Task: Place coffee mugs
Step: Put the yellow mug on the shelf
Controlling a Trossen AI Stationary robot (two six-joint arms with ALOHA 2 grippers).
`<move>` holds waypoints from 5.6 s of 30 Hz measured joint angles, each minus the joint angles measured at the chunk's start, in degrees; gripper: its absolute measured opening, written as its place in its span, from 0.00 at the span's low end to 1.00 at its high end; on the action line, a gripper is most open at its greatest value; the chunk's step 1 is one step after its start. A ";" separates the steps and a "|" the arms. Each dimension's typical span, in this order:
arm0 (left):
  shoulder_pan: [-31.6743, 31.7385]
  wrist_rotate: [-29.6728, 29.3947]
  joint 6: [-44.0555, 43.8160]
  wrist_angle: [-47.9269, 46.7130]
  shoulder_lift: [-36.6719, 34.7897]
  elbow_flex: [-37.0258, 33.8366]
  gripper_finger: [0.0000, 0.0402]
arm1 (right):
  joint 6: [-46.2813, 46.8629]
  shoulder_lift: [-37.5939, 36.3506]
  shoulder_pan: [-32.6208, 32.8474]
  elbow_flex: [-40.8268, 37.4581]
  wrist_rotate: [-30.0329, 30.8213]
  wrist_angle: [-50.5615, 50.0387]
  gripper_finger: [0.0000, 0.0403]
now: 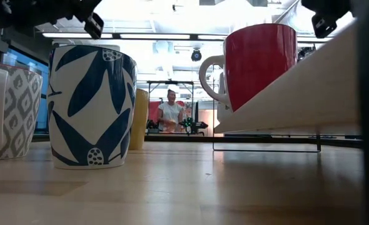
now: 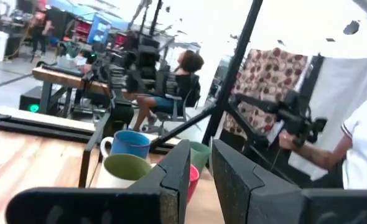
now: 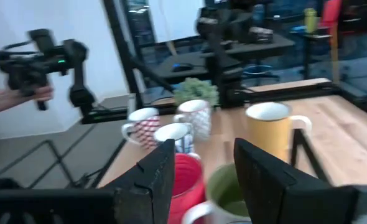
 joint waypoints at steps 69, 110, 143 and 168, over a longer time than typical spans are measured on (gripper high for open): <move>-0.18 -28.75 8.32 -29.21 15.52 22.25 0.36 | 4.84 -19.19 0.00 -8.23 -0.54 0.06 0.36; -13.75 -35.77 -0.36 -60.90 38.78 36.33 0.46 | 3.82 -19.21 0.00 -8.19 4.10 -4.05 0.36; -16.00 -36.20 -2.65 -60.66 52.80 36.35 0.46 | 6.25 -19.21 0.00 -8.19 3.67 -7.25 0.36; -15.85 -39.20 1.29 -56.62 57.08 36.53 0.40 | 6.40 -19.20 0.00 -8.19 3.21 -7.36 0.36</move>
